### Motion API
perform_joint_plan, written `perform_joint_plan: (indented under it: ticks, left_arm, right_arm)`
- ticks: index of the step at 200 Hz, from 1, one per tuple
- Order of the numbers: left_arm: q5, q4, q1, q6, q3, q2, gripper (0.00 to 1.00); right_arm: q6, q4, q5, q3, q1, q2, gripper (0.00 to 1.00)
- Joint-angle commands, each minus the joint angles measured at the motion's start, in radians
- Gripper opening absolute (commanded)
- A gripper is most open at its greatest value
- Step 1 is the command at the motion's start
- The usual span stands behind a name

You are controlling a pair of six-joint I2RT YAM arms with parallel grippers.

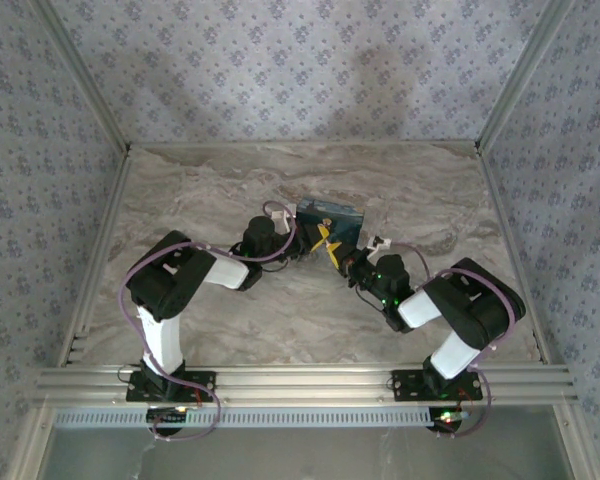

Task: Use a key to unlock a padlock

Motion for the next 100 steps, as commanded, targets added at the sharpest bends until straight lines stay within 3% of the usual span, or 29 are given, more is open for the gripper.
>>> perform_joint_plan:
  ticks: [1,100]
  left_arm:
    - [0.039,0.059,-0.019,0.002,0.0,0.008,0.11]
    - [0.045,0.069,-0.032,0.001,0.0,0.008,0.09]
  right_arm:
    - [0.05,0.025,0.076,0.006,0.012,-0.002,0.0]
    - [0.096,0.0,0.119,0.029,0.03,-0.002,0.0]
